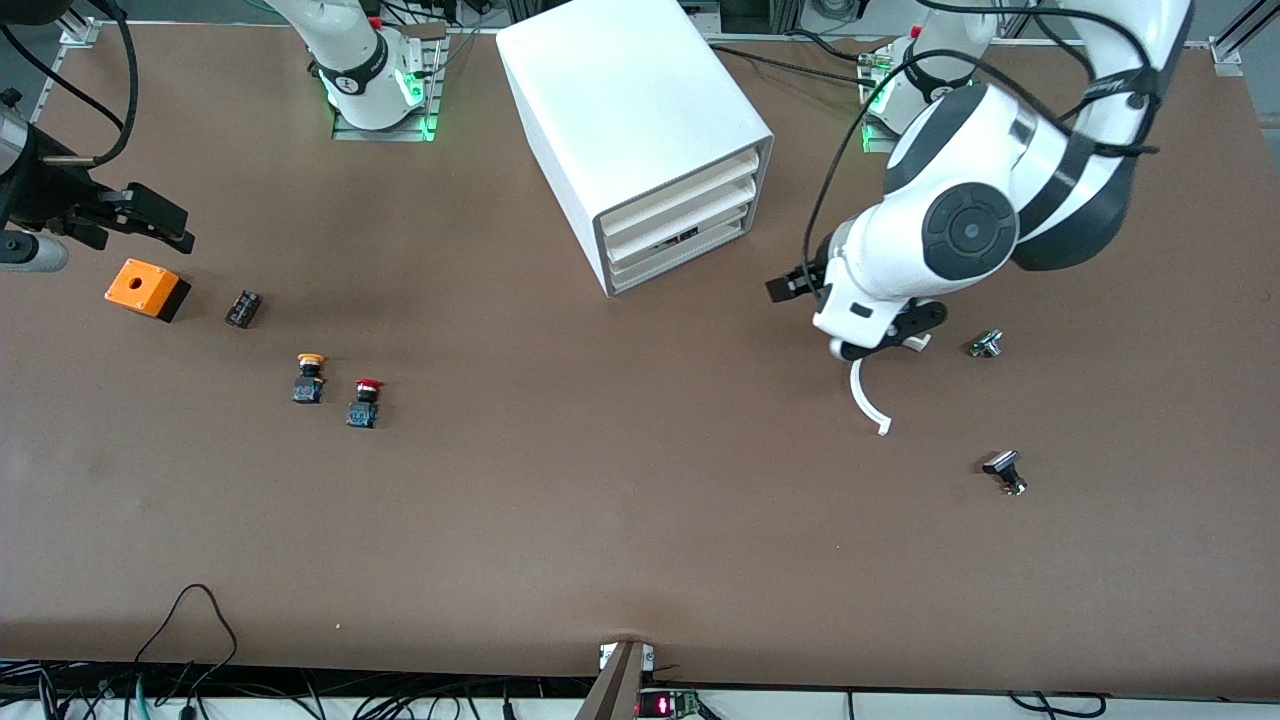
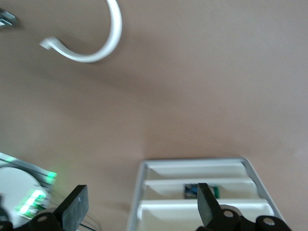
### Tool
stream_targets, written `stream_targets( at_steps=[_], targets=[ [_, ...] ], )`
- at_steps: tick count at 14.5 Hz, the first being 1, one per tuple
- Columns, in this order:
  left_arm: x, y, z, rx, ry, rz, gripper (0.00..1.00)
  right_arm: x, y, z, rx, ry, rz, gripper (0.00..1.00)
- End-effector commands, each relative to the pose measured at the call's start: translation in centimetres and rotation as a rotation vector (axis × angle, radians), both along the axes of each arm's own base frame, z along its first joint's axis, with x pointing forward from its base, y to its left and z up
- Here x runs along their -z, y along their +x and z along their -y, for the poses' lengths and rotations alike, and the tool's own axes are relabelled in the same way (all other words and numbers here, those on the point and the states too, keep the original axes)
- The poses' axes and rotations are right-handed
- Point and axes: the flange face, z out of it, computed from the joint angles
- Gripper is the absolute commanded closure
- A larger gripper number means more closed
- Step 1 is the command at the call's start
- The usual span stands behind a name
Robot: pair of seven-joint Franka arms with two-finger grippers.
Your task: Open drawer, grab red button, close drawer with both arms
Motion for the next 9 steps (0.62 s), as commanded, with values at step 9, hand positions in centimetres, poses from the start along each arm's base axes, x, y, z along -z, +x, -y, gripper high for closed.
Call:
stream_targets(
  at_steps=[9],
  targets=[
    [-9.8,2.3,-14.4,0.205,-0.011,0.029,0.00,-1.2,-0.9,-1.6,-0.023,-0.013,0.007,0.01]
  ],
)
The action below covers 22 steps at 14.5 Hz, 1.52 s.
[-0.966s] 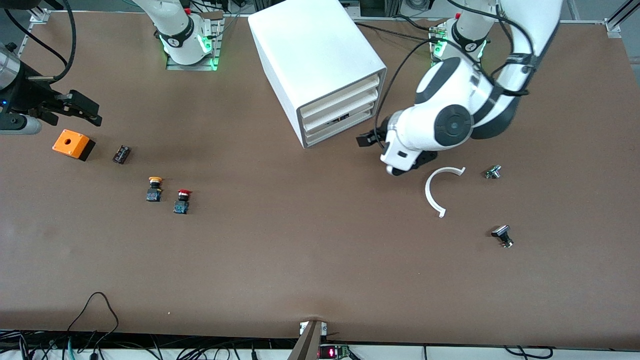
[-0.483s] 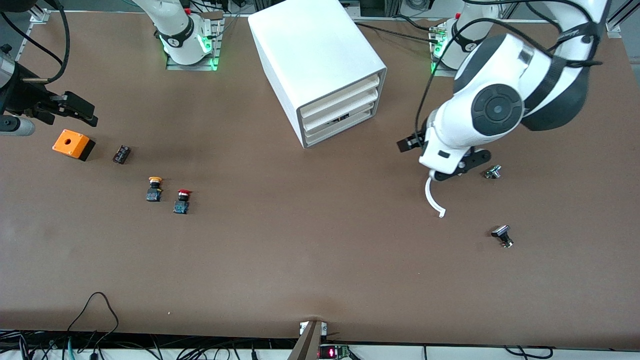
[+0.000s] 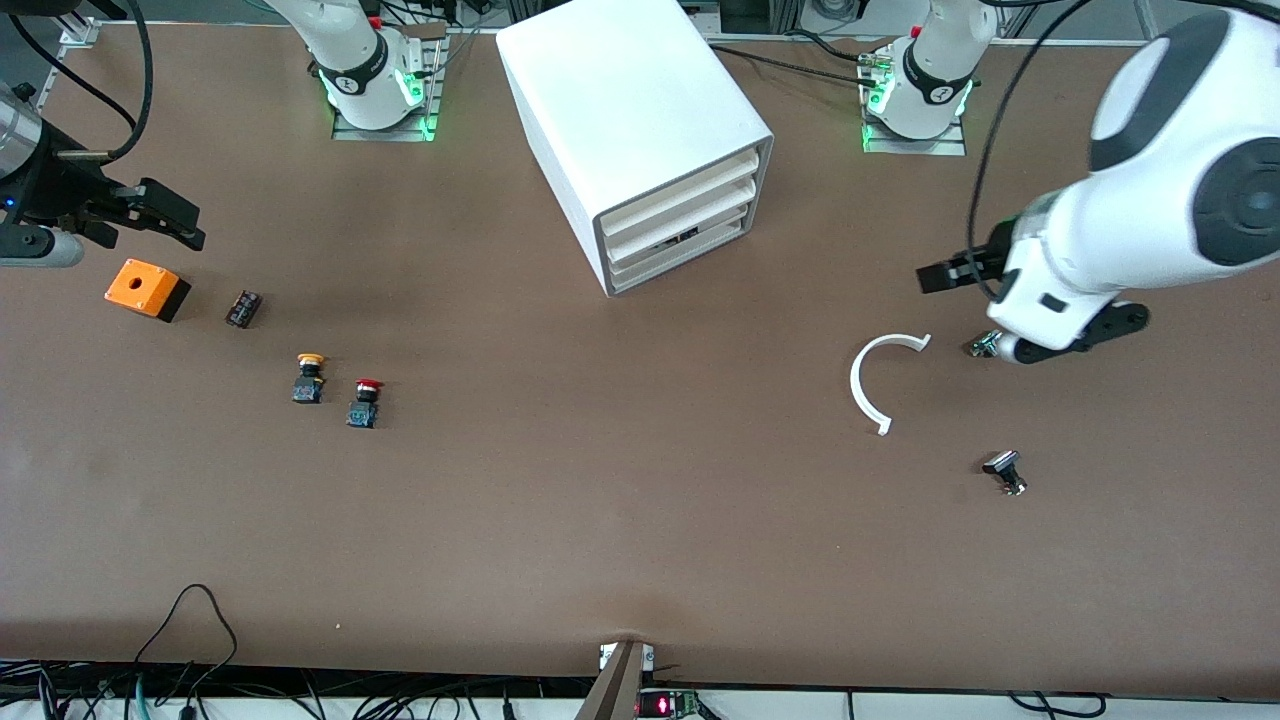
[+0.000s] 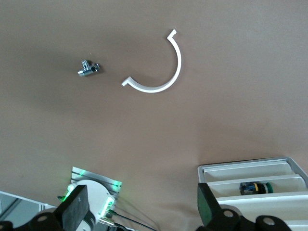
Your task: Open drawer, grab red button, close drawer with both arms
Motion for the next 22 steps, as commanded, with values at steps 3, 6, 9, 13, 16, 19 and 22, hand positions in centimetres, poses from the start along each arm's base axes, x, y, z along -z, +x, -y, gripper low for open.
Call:
stream_targets(
  at_steps=[3,6,9,13,16,19,22],
  targets=[
    [-2.3,-1.1,-4.0,0.264,0.003,0.151,0.00,-0.9,-0.7,-0.5,-0.014,-0.012,0.004,0.01],
    [-2.8,-2.7,-7.6,0.328,-0.029,0.242,0.00,-1.0,-0.7,-0.6,-0.017,-0.012,0.007,0.01],
    [-4.8,-6.2,-10.0,0.286,-0.011,0.393,0.00,-1.6,-0.5,-0.5,-0.017,-0.008,0.025,0.01],
    [-4.9,-8.4,-10.1,0.295,-0.005,0.386,0.00,-2.5,-0.2,-0.6,-0.017,-0.001,0.045,0.01],
    [-5.0,-8.3,-10.5,0.379,-0.023,0.382,0.00,-2.5,-0.3,-0.7,-0.014,0.000,0.042,0.01],
    [-6.0,-7.4,-10.9,0.390,-0.018,0.384,0.00,-2.6,-0.3,-0.7,-0.009,0.000,0.044,0.01],
    [-5.9,-5.7,-10.7,0.393,-0.022,0.366,0.00,-2.6,-0.3,-0.7,-0.007,0.000,0.044,0.01]
  ],
)
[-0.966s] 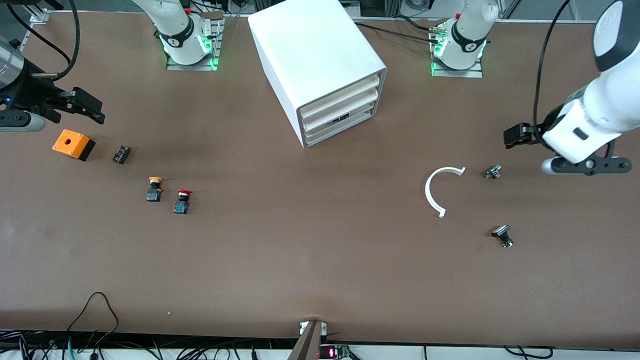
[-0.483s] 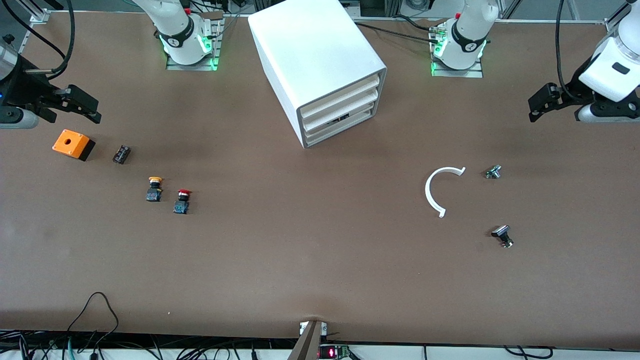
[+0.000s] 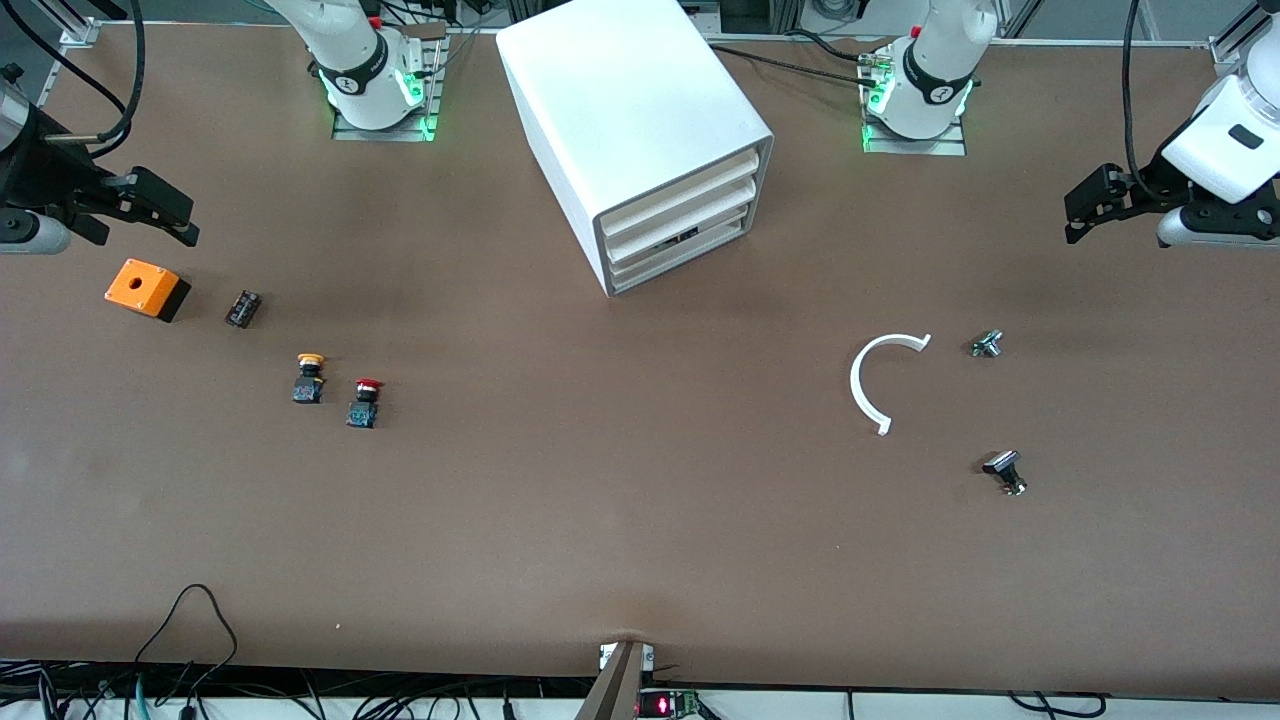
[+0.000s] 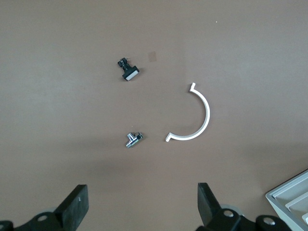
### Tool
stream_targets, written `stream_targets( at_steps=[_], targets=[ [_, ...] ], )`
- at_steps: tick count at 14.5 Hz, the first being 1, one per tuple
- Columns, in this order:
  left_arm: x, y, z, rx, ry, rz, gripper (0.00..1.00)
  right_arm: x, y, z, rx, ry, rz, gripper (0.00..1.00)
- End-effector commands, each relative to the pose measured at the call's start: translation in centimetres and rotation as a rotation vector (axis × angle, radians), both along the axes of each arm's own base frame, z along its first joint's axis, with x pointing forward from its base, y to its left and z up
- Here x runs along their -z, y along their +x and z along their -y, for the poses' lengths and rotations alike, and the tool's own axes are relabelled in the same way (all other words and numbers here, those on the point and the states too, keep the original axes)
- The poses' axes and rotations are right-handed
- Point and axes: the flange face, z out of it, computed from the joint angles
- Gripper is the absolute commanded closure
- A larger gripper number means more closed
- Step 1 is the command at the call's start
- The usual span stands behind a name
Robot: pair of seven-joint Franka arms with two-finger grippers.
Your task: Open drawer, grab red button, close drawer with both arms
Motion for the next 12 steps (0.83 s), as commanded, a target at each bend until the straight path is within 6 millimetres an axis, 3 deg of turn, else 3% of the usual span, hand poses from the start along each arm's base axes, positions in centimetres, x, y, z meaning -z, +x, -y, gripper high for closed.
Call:
stream_targets(
  at_steps=[1,5,12],
  targets=[
    [-0.2,2.1,0.4,0.031,-0.003,-0.019,0.00,-0.7,-0.3,-0.2,0.005,-0.002,0.004,0.01],
    [-0.6,2.6,1.3,0.045,-0.004,-0.009,0.00,-0.7,-0.3,-0.2,0.006,-0.002,0.004,0.01],
    [-0.4,2.4,0.2,0.032,-0.001,-0.033,0.00,-0.8,-0.3,-0.2,-0.003,-0.004,0.006,0.01]
  ],
)
